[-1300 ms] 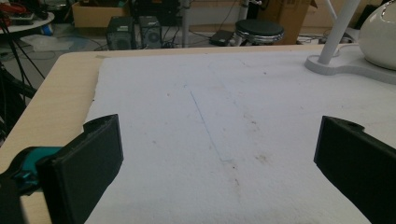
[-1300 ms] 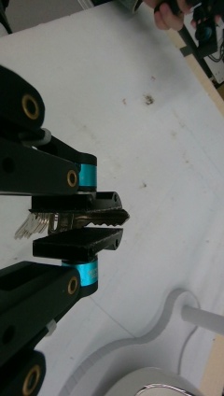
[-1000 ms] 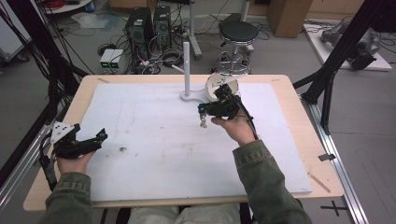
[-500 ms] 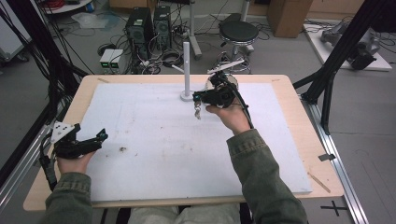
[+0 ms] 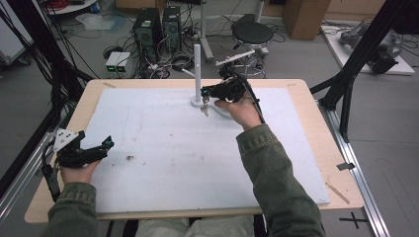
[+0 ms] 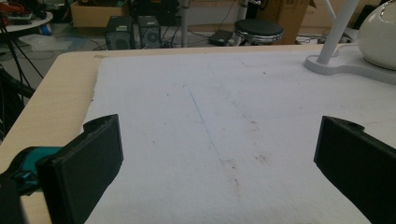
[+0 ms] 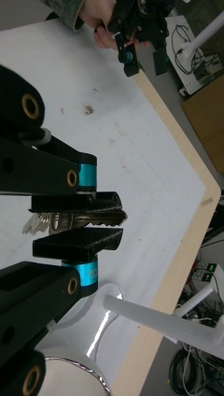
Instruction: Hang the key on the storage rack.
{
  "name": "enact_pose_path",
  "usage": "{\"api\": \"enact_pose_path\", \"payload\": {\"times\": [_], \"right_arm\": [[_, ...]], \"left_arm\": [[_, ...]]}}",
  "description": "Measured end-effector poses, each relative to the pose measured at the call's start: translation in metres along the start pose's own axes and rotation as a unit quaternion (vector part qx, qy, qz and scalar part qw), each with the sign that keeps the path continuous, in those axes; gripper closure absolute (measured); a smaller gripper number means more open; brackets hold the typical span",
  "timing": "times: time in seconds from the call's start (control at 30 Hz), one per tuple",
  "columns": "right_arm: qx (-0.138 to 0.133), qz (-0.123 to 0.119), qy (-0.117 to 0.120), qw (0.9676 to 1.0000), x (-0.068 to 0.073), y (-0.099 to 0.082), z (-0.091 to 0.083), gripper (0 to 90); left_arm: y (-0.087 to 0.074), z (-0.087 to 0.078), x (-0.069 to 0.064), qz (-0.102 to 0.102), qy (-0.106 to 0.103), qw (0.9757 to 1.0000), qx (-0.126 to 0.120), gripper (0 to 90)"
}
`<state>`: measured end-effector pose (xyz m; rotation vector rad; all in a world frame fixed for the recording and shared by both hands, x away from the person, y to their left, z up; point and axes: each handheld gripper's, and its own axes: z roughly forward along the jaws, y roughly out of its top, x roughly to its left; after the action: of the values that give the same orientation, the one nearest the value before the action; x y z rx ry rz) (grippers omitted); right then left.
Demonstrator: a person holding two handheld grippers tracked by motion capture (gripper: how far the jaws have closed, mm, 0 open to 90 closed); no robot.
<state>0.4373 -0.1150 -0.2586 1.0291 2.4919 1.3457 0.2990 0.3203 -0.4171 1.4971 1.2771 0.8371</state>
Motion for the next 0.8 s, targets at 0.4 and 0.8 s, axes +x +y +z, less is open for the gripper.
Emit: {"api": "enact_pose_path", "payload": {"times": [0.4, 0.8], "right_arm": [[-0.013, -0.012, 0.002, 0.9998, -0.002, 0.038, 0.000, 80.6], [-0.014, 0.014, 0.003, 0.9998, -0.021, 0.046, 0.004, 80.7]], "left_arm": [[0.000, 0.000, 0.000, -0.002, -0.001, 1.0000, 0.000, 1.7], [-0.001, 0.001, 0.000, -0.002, -0.004, 1.0000, 0.001, 1.7]]}}
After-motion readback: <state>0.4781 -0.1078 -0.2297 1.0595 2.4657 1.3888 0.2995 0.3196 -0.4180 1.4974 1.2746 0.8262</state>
